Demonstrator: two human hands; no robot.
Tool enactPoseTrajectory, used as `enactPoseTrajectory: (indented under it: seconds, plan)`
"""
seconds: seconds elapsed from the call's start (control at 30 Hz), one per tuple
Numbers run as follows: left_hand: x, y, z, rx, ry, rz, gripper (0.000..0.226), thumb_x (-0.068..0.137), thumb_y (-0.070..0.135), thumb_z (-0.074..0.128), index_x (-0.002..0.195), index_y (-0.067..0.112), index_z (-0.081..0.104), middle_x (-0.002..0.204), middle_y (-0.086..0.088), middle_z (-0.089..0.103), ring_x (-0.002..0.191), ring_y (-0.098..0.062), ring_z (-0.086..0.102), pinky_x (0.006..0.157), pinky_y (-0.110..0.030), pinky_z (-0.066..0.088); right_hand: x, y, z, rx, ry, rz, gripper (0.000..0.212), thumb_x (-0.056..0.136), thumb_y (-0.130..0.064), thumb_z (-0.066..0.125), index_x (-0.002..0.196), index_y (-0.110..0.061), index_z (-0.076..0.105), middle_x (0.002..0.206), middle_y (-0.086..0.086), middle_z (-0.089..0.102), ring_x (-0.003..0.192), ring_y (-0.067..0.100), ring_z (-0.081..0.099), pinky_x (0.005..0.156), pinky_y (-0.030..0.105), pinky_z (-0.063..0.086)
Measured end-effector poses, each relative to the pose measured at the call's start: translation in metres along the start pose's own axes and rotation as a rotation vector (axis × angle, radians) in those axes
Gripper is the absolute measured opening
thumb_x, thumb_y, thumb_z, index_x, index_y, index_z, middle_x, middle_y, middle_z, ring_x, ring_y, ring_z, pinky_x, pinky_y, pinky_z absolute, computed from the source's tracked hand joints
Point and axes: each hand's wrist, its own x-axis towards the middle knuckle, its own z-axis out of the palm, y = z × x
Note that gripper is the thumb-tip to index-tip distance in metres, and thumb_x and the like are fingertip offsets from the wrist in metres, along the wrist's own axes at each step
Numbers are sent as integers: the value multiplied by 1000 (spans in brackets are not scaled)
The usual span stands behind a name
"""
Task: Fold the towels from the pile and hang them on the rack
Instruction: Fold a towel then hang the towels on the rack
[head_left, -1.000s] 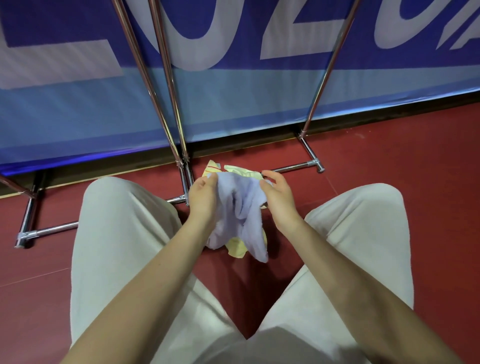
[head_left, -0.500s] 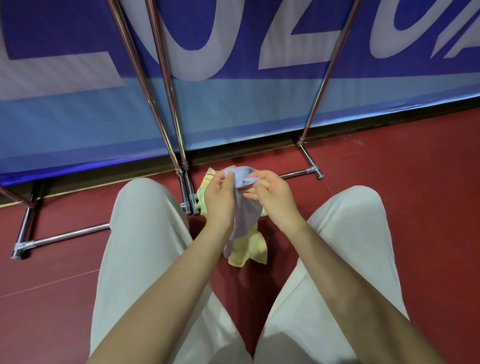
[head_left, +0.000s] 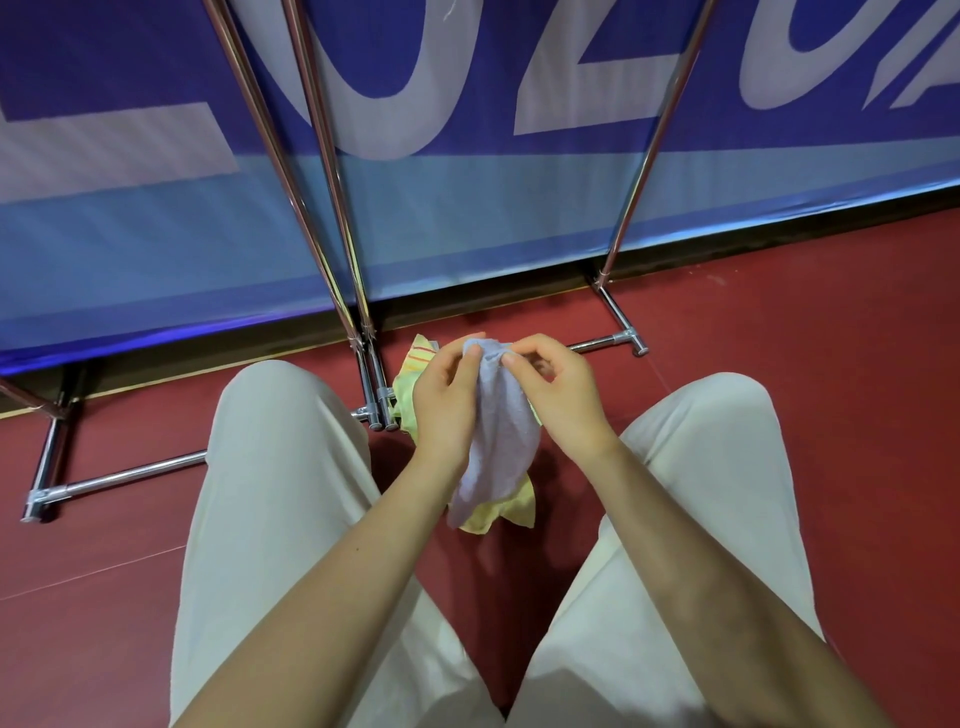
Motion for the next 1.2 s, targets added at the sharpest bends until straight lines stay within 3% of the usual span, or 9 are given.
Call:
enactPoseTrajectory:
  seconds: [0.07, 0.2, 0.3, 0.47, 0.63, 0.8, 0.97, 1.07, 1.2]
  plan:
    - [0, 1, -1, 8, -27, -29, 23, 99, 14, 50, 106, 5, 71, 90, 12, 66, 80, 20, 56, 74, -1, 40, 0, -2, 3, 35, -17, 67, 9, 90, -11, 62, 83, -14, 66, 78, -2, 66, 72, 5, 57, 70, 17, 46]
    - [-2, -1, -1, -61, -86, -112, 25, 97, 16, 50, 101, 12, 74, 100, -5, 73, 98, -16, 66, 89, -28, 51, -1, -2, 8, 88, 44, 112, 11, 90, -12, 63, 80, -17, 64, 77, 3, 66, 72, 9, 58, 70, 25, 48]
    - [-1, -1, -1, -78, -76, -148, 26, 96, 12, 47, 95, 2, 71, 89, -14, 67, 85, -20, 59, 83, -36, 47, 0, -4, 9, 131, 95, 115, 15, 90, -8, 63, 80, -19, 59, 77, -3, 65, 73, 5, 60, 71, 19, 48]
    - [6, 3, -4, -20, -88, -106, 24, 94, 7, 48, 91, 3, 72, 92, -12, 72, 84, -10, 60, 80, -26, 48, 3, -2, 7, 70, 101, 63, 22, 88, -7, 64, 76, -24, 57, 72, -15, 63, 69, 4, 55, 68, 18, 46]
    - [5, 5, -7, 35, -128, -90, 31, 95, 5, 45, 75, 13, 67, 57, 16, 60, 59, 6, 52, 61, -13, 39, 2, 0, 7, -3, 96, 27, 23, 88, -11, 65, 74, -28, 56, 72, -13, 64, 67, 5, 54, 65, 20, 45]
    - [-2, 9, -11, -12, -199, -89, 23, 98, 15, 52, 104, 8, 73, 100, -7, 73, 92, -5, 62, 82, -15, 47, 3, 0, 6, 85, 78, 87, 22, 89, -8, 64, 75, -23, 57, 74, -7, 65, 70, 7, 58, 67, 18, 47]
    - [2, 5, -16, -17, -155, -77, 17, 93, 19, 57, 89, 13, 72, 80, 0, 68, 81, -8, 58, 77, -27, 44, -1, -6, 6, 207, 18, 105, 11, 92, -7, 59, 84, -13, 59, 74, -4, 63, 69, 4, 56, 63, 15, 43]
    - [8, 4, -24, 6, -103, -45, 23, 93, 22, 52, 93, 9, 71, 94, -1, 71, 92, -9, 61, 82, -24, 43, -5, -8, 9, 215, -98, 92, 7, 93, -7, 57, 91, -14, 58, 71, -10, 61, 66, 4, 53, 61, 16, 41]
    - [13, 7, -35, 97, -109, 98, 23, 92, 18, 48, 85, 22, 69, 95, 1, 72, 99, -13, 64, 89, -30, 47, -8, -4, 14, -36, -234, 32, 17, 87, -10, 65, 86, -22, 54, 64, -4, 52, 59, 4, 45, 59, 16, 39]
